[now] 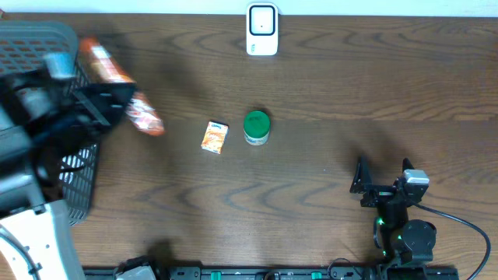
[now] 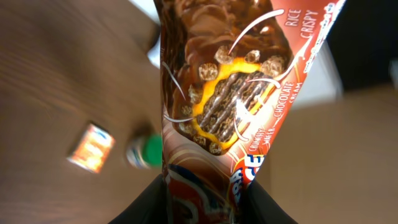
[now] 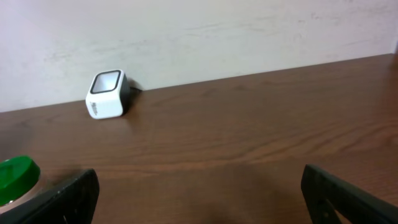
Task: Scan the item barcode
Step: 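Carry the Top bar to the scanner and hold it under it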
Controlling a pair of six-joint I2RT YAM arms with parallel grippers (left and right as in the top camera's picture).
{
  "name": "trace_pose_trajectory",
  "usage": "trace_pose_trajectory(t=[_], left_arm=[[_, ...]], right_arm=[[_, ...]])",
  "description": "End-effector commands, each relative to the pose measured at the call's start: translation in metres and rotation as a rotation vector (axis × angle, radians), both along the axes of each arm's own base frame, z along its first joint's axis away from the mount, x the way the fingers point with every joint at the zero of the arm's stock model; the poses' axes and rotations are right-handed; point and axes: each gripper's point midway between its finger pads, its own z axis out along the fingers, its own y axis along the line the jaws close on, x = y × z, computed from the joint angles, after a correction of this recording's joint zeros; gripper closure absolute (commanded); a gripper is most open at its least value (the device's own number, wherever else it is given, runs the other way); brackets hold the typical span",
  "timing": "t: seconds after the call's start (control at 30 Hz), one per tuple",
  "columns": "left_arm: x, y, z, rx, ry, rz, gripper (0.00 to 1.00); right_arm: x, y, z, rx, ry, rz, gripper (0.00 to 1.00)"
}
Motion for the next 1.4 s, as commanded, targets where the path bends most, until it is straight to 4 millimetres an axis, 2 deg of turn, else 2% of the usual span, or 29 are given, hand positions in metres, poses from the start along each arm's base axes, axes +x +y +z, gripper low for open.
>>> trace_pose_trajectory(t=[0.0, 0.27, 0.33, 0.43, 0.53, 0.77, 0.9, 1.0, 1.2, 1.37], left_arm=[[-0.003, -0.034, -0.009, 0.103, 0.006, -0.089, 0.69], [-0.002, -0.112, -0.055, 0.319, 0.084, -0.253, 0.69], [0.002, -0.133, -0.069, 0.349, 0.106, -0.281, 0.69], [0.011, -0.178, -0.089, 0.383, 0.093, -0.370, 0.69], [0.025, -0.213, -0.116, 0.425, 0.090, -0.399, 0.69], [0.049, -0.257, -0.188, 0.436, 0.204, -0.395, 0.68], [0.045, -0.279, -0.231, 0.465, 0.264, -0.435, 0.68], [0.038, -0.300, -0.255, 0.479, 0.277, -0.475, 0.68], [0.032, -0.330, -0.285, 0.462, 0.270, -0.532, 0.65], [0.026, -0.351, -0.289, 0.365, 0.279, -0.613, 0.65]], right_arm=[[0.000, 0.002, 0.000, -0.007, 0.000, 0.008, 0.01], [0.000, 0.002, 0.000, -0.007, 0.000, 0.008, 0.01], [0.000, 0.002, 0.000, -0.007, 0.000, 0.008, 0.01], [0.000, 0.002, 0.000, -0.007, 0.000, 0.008, 0.01], [0.000, 0.002, 0.000, -0.007, 0.000, 0.008, 0.01], [0.000, 0.002, 0.000, -0.007, 0.000, 0.008, 0.01], [0.000, 0.002, 0.000, -0.007, 0.000, 0.008, 0.01], [0.000, 0.002, 0.000, -0.007, 0.000, 0.008, 0.01], [0.000, 0.002, 0.000, -0.007, 0.000, 0.008, 0.01], [0.000, 0.002, 0.000, -0.007, 0.000, 0.008, 0.01]])
